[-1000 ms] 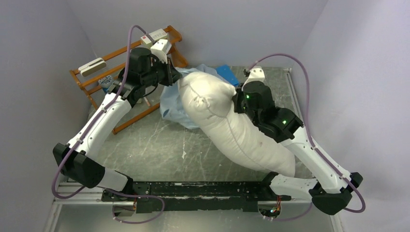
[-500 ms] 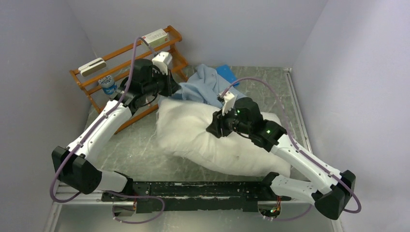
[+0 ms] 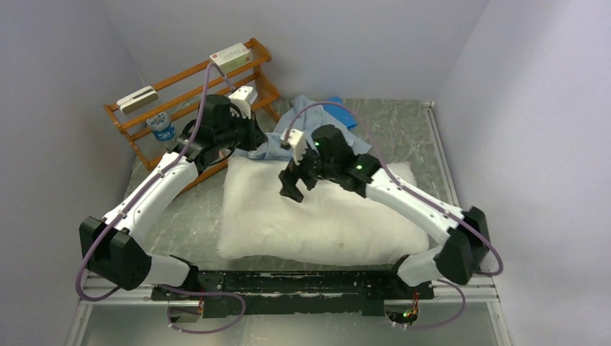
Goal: Put the pillow into the pillowcase
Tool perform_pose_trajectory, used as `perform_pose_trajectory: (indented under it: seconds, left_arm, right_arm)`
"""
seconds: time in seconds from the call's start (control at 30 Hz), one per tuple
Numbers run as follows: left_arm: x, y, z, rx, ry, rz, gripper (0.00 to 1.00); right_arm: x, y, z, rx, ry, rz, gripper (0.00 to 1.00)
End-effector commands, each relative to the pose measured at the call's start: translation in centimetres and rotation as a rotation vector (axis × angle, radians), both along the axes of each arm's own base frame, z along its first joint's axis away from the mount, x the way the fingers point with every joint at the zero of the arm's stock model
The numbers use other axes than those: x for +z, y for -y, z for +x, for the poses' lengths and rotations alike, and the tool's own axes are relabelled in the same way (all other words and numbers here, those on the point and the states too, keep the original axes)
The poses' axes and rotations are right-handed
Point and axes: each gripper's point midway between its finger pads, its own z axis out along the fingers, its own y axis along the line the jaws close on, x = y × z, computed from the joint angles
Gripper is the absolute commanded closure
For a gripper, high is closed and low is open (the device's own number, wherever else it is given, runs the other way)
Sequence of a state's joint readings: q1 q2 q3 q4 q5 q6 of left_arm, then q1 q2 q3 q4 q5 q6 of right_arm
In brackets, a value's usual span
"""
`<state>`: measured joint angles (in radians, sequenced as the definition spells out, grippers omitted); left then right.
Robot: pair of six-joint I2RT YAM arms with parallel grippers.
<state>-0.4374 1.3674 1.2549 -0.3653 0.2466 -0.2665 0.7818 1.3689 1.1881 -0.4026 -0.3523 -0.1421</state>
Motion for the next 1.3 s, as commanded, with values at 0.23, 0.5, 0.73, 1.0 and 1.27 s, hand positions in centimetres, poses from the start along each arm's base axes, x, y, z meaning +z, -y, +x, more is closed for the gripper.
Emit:
perform_pose_trajectory:
  seconds: [0.23,0.5,0.73,1.0,1.27]
  left_arm:
    - [2.9,-2.2,1.4,0.147,0.049,-0.036,0.95]
    - [4.3,-3.0,1.8,0.139,0.119,0.008,0.95]
    - [4.9,-2.9,2.3,0.131,0.108,0.020,0.95]
    - [6.9,0.6,1.6,0.022,0.065,-0.167,0.95]
    - [8.0,1.0,1.8,-0.034,0.127,-0.142,0.95]
  right_arm:
    - [-8.2,-5.7,-2.8,0.256,0.061,-0.161,0.15]
    - [-8.7,-1.8,0.1,-0.038,0.118,-0.205,1.00]
    - [-5.0,11.2,8.4,-0.755,0.019,-0.195,1.00]
    - [-0.4,22.3,13.8,-1.065,0.163,-0.379,1.00]
    - [3.4,16.8,13.6,-0.735,0.185,-0.236,1.00]
